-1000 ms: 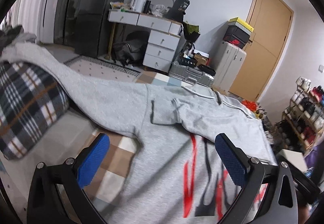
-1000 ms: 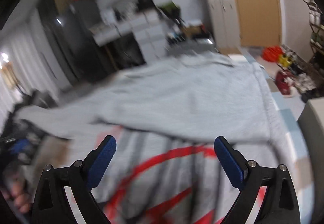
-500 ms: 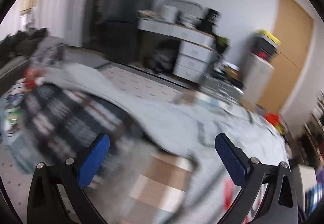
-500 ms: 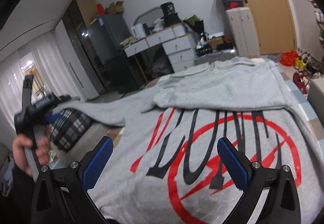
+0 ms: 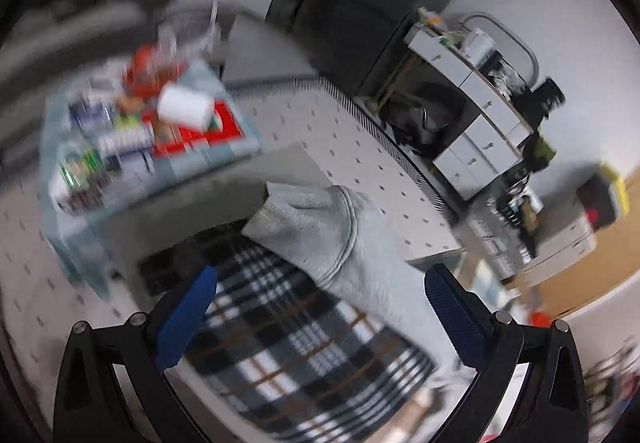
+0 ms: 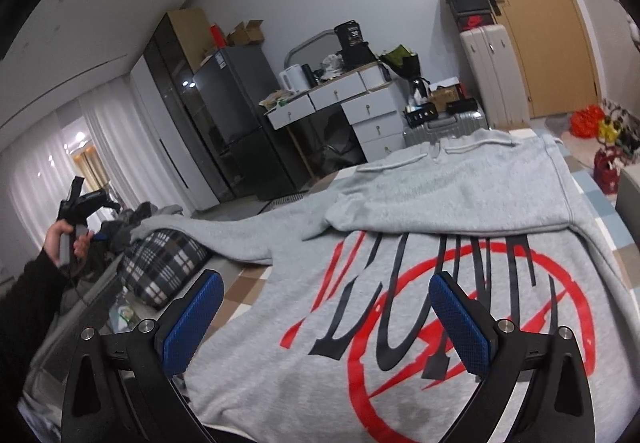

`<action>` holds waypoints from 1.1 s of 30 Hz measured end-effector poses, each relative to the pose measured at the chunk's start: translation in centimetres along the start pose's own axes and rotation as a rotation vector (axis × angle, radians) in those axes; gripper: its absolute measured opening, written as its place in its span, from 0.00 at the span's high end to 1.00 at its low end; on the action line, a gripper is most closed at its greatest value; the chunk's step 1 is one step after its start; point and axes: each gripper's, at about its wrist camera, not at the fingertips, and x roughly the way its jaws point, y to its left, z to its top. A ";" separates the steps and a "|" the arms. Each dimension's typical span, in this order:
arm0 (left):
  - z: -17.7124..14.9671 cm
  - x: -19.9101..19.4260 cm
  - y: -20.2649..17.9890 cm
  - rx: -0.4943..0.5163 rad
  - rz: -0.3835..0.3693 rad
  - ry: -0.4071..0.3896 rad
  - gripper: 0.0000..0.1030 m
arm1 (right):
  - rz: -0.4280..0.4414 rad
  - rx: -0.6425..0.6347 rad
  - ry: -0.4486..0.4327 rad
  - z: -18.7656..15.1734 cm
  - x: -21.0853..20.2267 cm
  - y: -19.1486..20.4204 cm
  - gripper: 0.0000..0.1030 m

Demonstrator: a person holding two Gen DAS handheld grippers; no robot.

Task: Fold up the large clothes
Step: 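Grasp the other sleeve cuff with the left gripper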

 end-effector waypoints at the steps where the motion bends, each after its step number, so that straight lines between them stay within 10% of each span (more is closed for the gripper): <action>1: 0.5 1.2 0.5 -0.027 -0.022 0.046 0.01 | 0.002 -0.013 0.001 -0.1 0.0 0.2 0.00; 11: 0.7 4.7 2.4 -0.215 -0.078 0.043 0.03 | -0.019 -0.087 0.026 -0.8 0.9 1.1 0.00; 15: 1.6 4.7 2.1 -0.219 -0.065 0.018 0.53 | -0.025 -0.115 0.051 -1.2 1.5 1.4 0.00; 21: 1.4 5.3 3.1 -0.249 -0.024 0.032 0.88 | -0.037 -0.190 0.053 -1.7 1.5 2.4 0.00; 33: 2.5 1.7 -1.6 -0.089 -0.046 -0.097 0.97 | -0.015 -0.236 0.056 -2.0 1.5 3.5 0.00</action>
